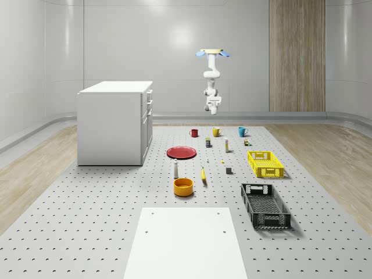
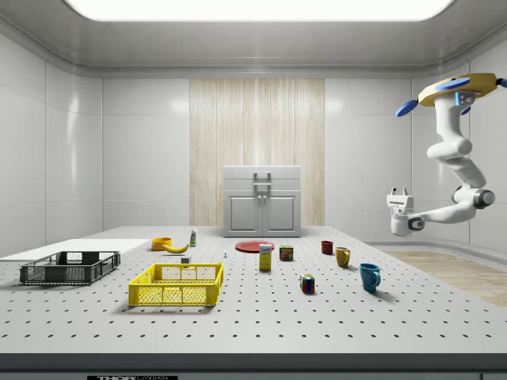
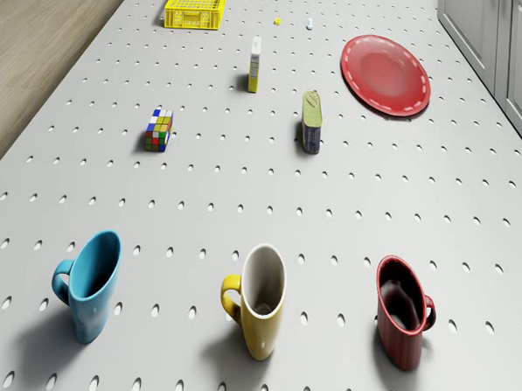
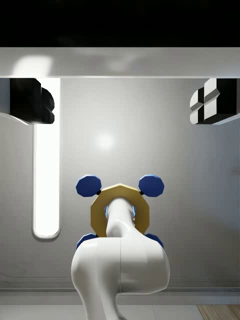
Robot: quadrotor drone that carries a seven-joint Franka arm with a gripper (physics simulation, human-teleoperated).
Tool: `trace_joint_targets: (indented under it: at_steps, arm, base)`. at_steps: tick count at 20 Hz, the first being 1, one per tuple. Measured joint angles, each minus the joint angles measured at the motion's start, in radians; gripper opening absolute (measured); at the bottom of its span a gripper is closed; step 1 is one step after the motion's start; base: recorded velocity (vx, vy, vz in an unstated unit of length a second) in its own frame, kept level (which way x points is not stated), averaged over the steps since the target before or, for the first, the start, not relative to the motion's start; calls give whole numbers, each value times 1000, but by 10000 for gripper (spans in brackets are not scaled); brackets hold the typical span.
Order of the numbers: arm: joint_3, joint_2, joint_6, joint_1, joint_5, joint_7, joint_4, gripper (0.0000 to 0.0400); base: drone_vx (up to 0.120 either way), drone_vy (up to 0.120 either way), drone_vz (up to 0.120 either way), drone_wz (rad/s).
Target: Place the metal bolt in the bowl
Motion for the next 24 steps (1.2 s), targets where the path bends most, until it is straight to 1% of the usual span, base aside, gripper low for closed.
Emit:
trace_joint_targets:
  at_steps: [6, 18, 19, 24]
  arm:
    - [1, 7, -9, -1, 0, 0, 20, 400]
    - [2, 3, -4, -3, 0, -1, 21, 400]
    - [2, 3, -3, -3, 0, -1, 21, 400]
    - [3, 0, 0, -3, -1, -1, 18, 400]
  base:
    - [0, -120, 0, 0]
    - [0, -120, 0, 0]
    - [40, -120, 0, 0]
    - [120, -120, 0, 0]
